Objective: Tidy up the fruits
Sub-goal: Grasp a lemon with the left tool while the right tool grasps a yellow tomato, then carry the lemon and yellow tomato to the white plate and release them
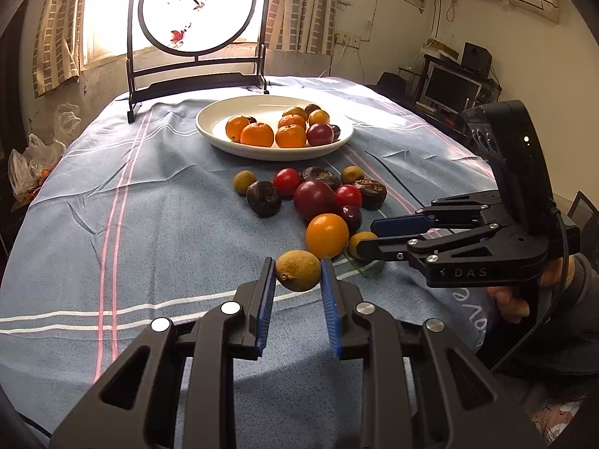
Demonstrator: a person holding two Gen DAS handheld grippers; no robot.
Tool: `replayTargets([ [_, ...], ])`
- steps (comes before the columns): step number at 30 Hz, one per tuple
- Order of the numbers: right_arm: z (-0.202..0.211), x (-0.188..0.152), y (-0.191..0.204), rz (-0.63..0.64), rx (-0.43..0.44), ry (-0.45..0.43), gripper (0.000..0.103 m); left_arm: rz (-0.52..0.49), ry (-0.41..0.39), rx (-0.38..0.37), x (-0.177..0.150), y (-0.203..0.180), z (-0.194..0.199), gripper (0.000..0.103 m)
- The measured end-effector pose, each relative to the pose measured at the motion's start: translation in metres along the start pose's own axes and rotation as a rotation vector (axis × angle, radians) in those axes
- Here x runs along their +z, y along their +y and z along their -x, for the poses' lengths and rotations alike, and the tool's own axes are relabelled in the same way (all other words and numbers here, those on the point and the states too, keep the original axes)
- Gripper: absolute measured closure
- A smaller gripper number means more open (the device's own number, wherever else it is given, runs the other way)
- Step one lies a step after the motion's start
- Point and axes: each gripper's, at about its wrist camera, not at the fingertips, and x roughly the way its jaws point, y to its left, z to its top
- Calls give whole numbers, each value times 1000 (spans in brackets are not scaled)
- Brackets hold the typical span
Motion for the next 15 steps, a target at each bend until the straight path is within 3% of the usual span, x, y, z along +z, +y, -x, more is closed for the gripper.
replayTargets([
  [8, -4, -2, 3, 5, 45, 35, 78, 5, 4, -1, 0, 0, -1, 80],
  [15, 25, 2, -12, -68, 90, -51, 78, 23, -16, -18, 6, 4, 2, 80],
])
